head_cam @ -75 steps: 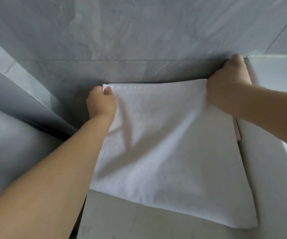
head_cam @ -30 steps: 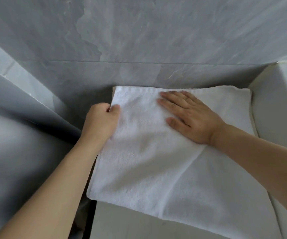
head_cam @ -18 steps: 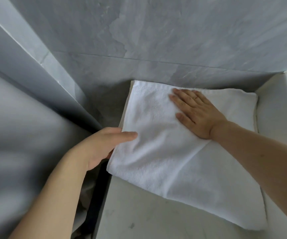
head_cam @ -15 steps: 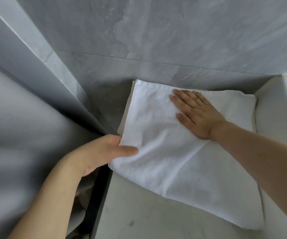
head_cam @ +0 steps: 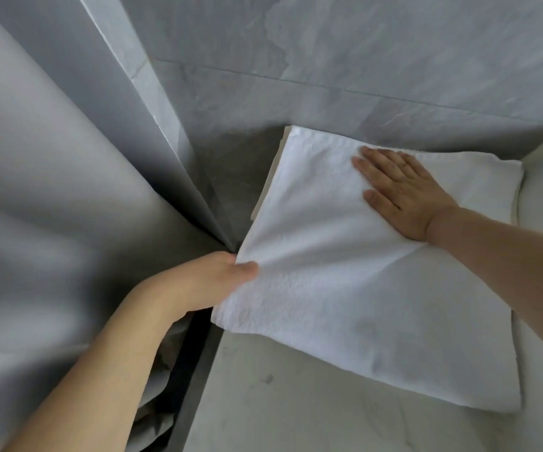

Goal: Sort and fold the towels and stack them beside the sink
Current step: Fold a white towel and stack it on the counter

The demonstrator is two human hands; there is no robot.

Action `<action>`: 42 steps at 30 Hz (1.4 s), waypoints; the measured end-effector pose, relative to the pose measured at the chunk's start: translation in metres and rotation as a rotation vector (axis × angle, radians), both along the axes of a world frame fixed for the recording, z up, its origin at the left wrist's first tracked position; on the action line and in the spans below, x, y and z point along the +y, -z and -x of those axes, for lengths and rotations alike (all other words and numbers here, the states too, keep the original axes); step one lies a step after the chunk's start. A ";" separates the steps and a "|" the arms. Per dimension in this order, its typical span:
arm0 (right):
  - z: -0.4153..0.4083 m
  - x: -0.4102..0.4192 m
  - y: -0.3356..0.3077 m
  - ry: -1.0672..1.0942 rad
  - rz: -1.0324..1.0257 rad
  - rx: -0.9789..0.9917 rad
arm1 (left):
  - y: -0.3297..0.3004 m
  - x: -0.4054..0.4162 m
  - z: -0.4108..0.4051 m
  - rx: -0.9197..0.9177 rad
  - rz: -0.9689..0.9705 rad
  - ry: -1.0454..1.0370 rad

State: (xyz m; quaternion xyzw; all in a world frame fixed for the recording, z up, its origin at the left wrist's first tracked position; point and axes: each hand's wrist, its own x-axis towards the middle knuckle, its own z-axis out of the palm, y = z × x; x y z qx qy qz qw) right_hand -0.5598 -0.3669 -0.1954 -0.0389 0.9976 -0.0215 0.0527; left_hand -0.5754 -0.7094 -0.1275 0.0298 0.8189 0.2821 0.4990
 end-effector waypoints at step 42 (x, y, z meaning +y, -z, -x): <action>0.016 0.017 -0.013 -0.106 0.046 -0.244 | 0.037 0.195 -0.116 0.845 -0.178 0.978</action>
